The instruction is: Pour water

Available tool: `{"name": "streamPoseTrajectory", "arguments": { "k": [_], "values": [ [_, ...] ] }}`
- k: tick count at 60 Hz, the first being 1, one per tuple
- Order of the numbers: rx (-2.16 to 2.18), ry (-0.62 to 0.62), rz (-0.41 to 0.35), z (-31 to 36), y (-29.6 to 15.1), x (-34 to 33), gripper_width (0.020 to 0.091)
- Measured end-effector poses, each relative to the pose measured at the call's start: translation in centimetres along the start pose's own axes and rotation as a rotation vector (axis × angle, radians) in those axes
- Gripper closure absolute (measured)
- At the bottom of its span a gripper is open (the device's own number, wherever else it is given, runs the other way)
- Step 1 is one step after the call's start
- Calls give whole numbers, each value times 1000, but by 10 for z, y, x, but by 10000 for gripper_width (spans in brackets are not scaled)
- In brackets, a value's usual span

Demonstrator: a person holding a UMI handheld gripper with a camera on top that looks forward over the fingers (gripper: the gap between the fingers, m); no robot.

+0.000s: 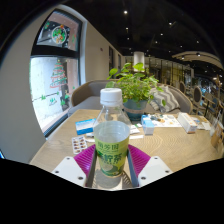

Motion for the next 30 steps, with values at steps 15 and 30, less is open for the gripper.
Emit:
{"name": "streamPoseTrajectory", "arguments": {
  "k": [15, 30],
  "values": [
    [61, -60, 9, -13, -11, -18, 701],
    [334, -182, -95, -94, -85, -92, 702]
  ]
}}
Point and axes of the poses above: the point between the fingertips, and its own axes, seen from behind it with the camera up: z to the left, y down, x forward, the way the camera looks, the point moved 6 cm from there along -x, backward, against the way the camera looks, and after that the axes turned 7 degrees about z, right-handed, at the moved point
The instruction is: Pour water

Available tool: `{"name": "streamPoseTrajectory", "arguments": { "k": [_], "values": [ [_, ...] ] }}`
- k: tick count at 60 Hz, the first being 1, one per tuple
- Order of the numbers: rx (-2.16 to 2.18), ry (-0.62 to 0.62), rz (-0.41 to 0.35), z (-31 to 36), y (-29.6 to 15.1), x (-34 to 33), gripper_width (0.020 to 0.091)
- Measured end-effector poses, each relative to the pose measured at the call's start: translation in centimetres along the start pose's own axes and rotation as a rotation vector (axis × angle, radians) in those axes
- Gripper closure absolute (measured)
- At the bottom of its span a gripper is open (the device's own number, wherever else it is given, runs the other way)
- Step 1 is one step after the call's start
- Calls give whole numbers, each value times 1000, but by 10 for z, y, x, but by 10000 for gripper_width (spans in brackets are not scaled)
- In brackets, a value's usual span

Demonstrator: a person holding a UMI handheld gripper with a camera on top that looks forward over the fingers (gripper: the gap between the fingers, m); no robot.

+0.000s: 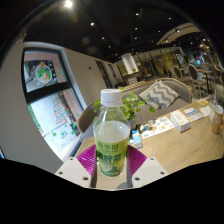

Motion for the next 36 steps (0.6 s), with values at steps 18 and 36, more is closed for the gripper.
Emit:
{"name": "streamPoseTrajectory", "arguments": {
  "k": [18, 36],
  "values": [
    [635, -297, -98, -138, -130, -67, 703],
    [1248, -421, -149, -308, -146, -69, 706]
  ]
}}
Point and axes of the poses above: the point between the fingertips, and its own axes, seen from behind it with the camera up: z to the left, y down, x forward, the way the camera looks, the point moved 6 cm from there along -x, backward, against the way the camera looks, and after that the axes turned 7 degrees about z, right-handed, at the moved point
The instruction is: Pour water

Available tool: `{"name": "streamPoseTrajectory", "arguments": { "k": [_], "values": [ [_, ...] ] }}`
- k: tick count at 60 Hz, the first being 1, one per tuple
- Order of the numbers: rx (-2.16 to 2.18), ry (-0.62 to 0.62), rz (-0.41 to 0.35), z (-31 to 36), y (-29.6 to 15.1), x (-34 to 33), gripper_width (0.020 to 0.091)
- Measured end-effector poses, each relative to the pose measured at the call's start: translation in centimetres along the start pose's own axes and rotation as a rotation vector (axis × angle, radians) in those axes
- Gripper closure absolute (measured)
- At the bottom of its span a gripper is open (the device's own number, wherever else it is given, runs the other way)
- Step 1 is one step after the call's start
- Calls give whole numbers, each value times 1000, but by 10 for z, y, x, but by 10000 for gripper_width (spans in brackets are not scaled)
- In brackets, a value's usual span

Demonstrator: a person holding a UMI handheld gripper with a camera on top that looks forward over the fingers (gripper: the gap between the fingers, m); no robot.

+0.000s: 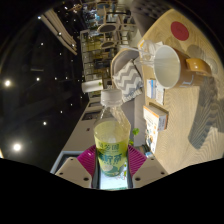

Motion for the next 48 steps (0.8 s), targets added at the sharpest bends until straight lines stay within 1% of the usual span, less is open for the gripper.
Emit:
{"name": "streamPoseTrajectory", "arguments": {
  "k": [5, 6, 8, 9, 10, 11, 13, 14, 17, 23, 26, 30, 34, 40, 46, 48],
  "values": [
    [154, -38, -3, -8, -21, -19, 706],
    [176, -40, -3, -15, -27, -7, 705],
    [223, -54, 1, -19, -33, -9, 707],
    [242, -58, 3, -22, -36, -10, 708],
    [262, -63, 6, -19, -37, -24, 705],
    [270, -59, 6, -26, -40, -12, 707],
    [293, -61, 12, -24, -40, -26, 703],
    [295, -56, 13, -31, -43, -13, 704],
    [305, -50, 22, -32, -44, -16, 703],
    [234, 9, 48, -33, -43, -18, 704],
    [128, 59, 62, -31, -44, -19, 703],
    [-55, 121, 73, -19, -48, -36, 707],
    [-298, 203, 53, -1, -56, -35, 702],
    [-668, 288, -5, 42, -89, -60, 703],
    [-946, 369, -102, 72, -121, -74, 701],
    [-1021, 394, -138, 81, -140, -89, 701]
  ]
}}
Point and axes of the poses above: the point between the fingertips, and its own axes, seen from behind it with the camera up: z to the left, y down, x forward, the way the camera looks, the point moved 6 cm from there along -x, backward, against the way the camera looks, and after that the axes turned 7 degrees about z, right-handed, at the moved point
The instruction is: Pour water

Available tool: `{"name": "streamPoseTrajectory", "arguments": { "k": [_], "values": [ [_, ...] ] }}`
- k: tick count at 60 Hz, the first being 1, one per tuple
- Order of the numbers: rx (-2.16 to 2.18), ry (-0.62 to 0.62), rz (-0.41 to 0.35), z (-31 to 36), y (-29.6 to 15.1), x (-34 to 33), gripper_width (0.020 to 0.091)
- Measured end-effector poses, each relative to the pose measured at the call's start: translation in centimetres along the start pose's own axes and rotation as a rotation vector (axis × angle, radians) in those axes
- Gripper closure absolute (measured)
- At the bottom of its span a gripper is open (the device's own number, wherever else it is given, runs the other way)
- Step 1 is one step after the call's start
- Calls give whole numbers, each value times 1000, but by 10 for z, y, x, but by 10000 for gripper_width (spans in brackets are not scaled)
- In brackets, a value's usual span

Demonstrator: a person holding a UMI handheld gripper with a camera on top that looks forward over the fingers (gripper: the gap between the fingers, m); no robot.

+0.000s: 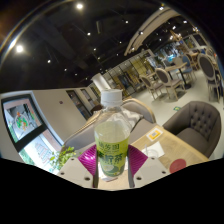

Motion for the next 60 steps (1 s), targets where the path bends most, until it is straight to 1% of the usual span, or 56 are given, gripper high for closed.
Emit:
{"name": "streamPoseTrajectory", "arguments": {
  "k": [4, 9, 12, 15, 17, 18, 21, 27, 35, 36, 42, 43, 46, 49, 53, 58, 59, 60],
  "values": [
    [-129, 100, -40, -29, -12, -1, 702],
    [-274, 218, -55, -76, -19, -5, 702],
    [-341, 279, -44, -99, -18, 4, 702],
    [-401, 328, -22, -121, -7, 9, 700],
    [-430, 353, -2, -134, 1, 17, 701],
    [-443, 362, 8, -148, 12, 16, 701],
    [-460, 392, 44, -162, 17, 28, 702],
    [-459, 416, 92, -189, 47, 55, 703],
    [-499, 457, 120, -214, 70, 60, 697],
    [-503, 464, 122, -215, 71, 68, 697],
    [-485, 478, 149, -229, 87, 63, 692],
    [-480, 478, 127, -228, 87, 72, 692],
    [-459, 478, 114, -230, 88, 63, 691],
    [-438, 476, 107, -232, 90, 61, 651],
    [-418, 474, 99, -231, 89, 62, 617],
    [-399, 481, 123, -230, 92, 58, 575],
    [-392, 486, 132, -230, 92, 56, 561],
    [-383, 492, 140, -244, 89, 65, 530]
  ]
}}
Point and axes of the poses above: the point between the fingertips, and its own axes, seen from behind it with the camera up: z to the left, y down, x forward, the way the camera looks, the point moved 6 cm from there along -x, backward, against the way the camera looks, and after that the axes turned 7 degrees about z, right-handed, at the moved point
